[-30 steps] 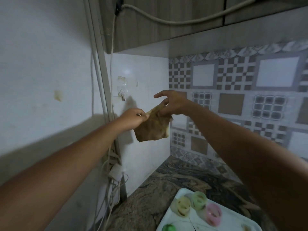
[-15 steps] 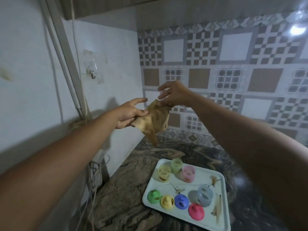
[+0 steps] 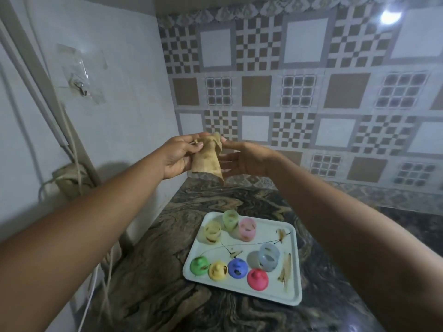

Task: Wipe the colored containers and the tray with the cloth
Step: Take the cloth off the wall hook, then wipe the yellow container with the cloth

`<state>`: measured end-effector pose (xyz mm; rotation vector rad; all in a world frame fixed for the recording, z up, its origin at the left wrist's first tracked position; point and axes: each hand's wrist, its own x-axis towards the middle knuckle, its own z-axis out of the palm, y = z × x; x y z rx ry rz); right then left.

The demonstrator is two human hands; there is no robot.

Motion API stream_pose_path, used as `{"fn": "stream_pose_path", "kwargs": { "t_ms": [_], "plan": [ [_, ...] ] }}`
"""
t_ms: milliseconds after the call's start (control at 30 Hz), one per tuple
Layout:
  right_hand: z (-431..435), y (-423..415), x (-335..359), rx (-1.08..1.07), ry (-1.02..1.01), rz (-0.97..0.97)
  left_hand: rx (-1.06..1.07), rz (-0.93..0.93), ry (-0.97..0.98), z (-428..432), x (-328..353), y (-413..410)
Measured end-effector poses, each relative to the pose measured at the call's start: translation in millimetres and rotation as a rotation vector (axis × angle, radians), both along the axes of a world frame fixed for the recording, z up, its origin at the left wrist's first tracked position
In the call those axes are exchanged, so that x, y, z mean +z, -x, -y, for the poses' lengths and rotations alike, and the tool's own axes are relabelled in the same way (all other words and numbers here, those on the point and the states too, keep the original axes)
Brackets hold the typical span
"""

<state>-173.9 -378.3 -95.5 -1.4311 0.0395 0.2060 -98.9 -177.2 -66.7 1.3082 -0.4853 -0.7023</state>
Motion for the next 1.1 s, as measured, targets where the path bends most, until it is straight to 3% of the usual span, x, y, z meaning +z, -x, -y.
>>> {"fn": "stream_pose_path", "kwargs": {
  "t_ms": [100,233,367,700,867,1000,1100],
  "plan": [
    [9,-4,-12,-0.03,-0.152,0.03,-0.037,0.023,-0.063,11,-8,-5],
    [22,-10,-32,-0.039,-0.177,0.058,0.049,0.006,-0.029,26,-20,-7],
    [32,-4,-37,-0.052,-0.122,0.058,0.142,-0.01,-0.061,34,-36,-5],
    [52,-11,-64,-0.06,0.026,-0.166,0.148,-0.054,-0.112,40,-73,-11],
    [46,-16,-75,-0.093,-0.12,-0.094,0.092,-0.1,-0.08,42,-81,-24],
    [30,-23,-76,-0.183,-0.11,-0.028,0.026,-0.155,-0.096,39,-80,-30],
    [22,-28,-76,-0.309,-0.173,0.022,0.039,-0.075,-0.078,36,-85,-35]
  ]
}}
